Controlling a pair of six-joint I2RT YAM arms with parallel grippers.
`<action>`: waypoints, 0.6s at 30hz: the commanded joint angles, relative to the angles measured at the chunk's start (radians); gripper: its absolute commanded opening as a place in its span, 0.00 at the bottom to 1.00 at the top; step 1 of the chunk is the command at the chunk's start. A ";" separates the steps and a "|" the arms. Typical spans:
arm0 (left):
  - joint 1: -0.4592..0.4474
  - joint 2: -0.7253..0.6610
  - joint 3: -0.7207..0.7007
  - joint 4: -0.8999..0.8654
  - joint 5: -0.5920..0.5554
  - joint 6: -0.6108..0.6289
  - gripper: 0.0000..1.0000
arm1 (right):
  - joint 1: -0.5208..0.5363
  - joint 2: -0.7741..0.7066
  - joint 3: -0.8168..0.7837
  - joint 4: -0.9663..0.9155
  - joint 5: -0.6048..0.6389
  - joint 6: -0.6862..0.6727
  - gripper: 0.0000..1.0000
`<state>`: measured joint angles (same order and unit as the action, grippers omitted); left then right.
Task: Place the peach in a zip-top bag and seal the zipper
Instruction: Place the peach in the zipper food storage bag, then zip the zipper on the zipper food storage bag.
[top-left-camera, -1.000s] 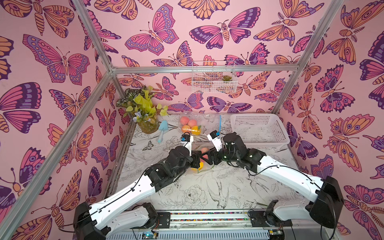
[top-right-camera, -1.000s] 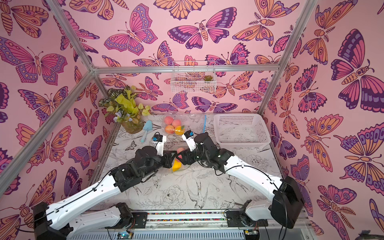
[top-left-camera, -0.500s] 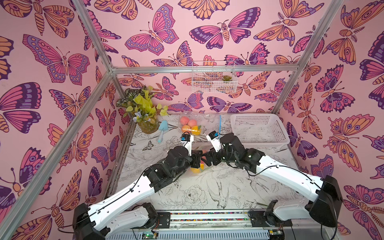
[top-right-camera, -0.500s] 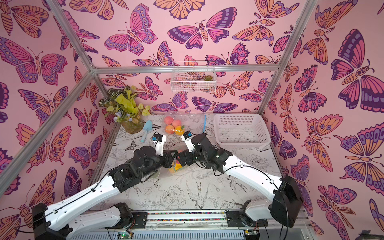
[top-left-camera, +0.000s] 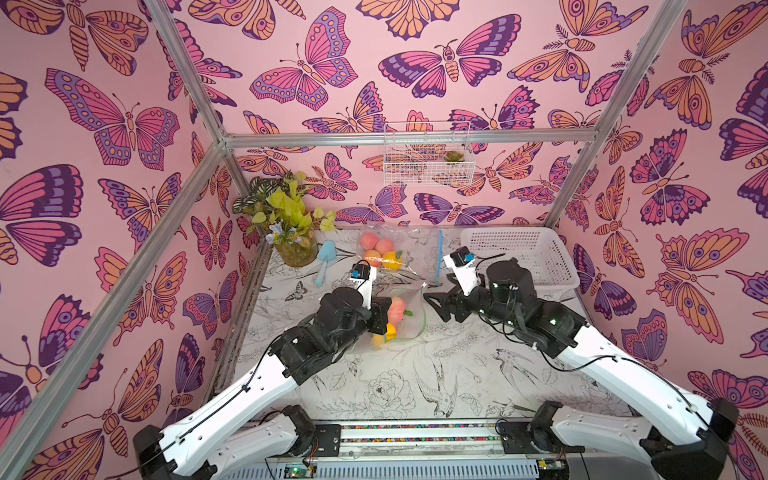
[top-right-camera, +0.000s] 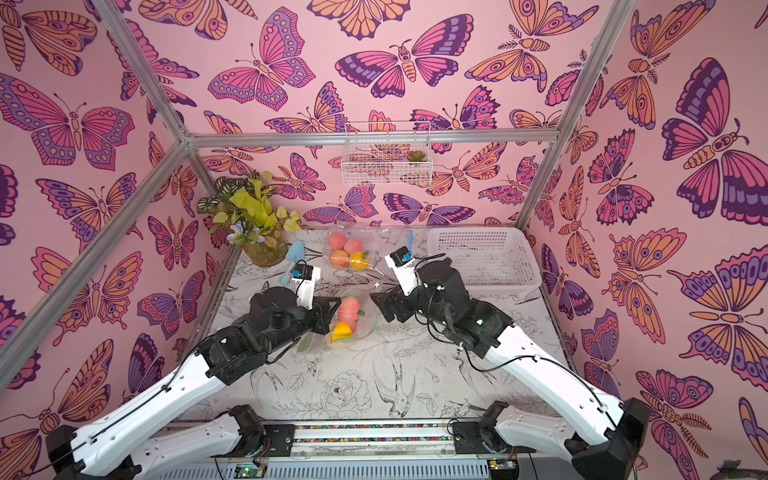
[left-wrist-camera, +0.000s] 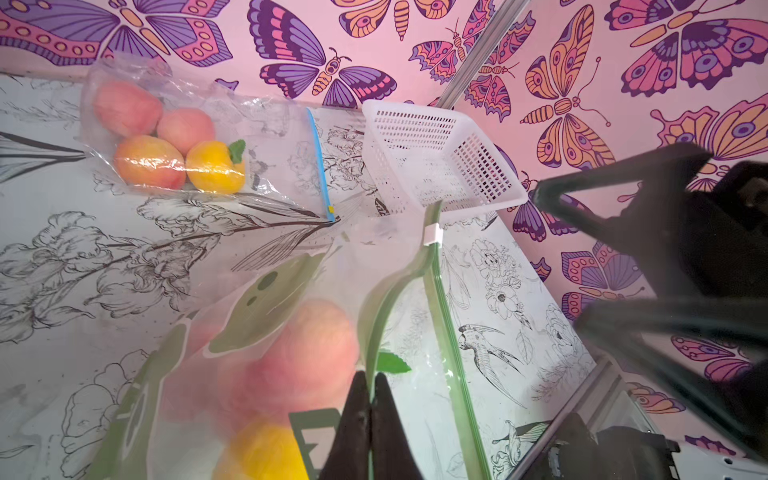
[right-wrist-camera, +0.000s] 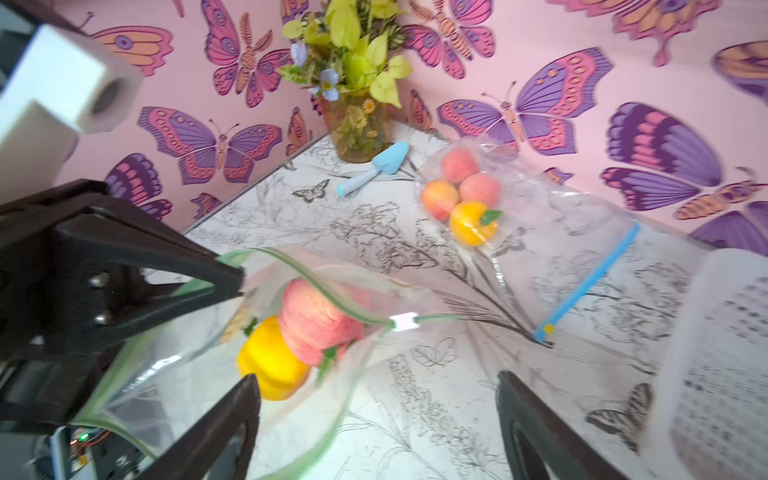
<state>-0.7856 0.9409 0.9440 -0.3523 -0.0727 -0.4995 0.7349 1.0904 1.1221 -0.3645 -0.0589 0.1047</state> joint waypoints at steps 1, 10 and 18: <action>0.027 -0.008 0.038 -0.072 0.084 0.093 0.00 | -0.075 -0.030 -0.023 -0.068 -0.019 -0.095 0.87; 0.049 -0.033 0.074 -0.138 0.171 0.186 0.00 | -0.118 -0.153 -0.253 0.050 -0.179 -0.465 0.80; 0.055 -0.055 0.070 -0.140 0.244 0.216 0.00 | -0.122 -0.116 -0.262 0.066 -0.298 -0.532 0.68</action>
<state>-0.7380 0.8978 0.9955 -0.4812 0.1204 -0.3168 0.6216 0.9497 0.8288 -0.3317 -0.2848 -0.3691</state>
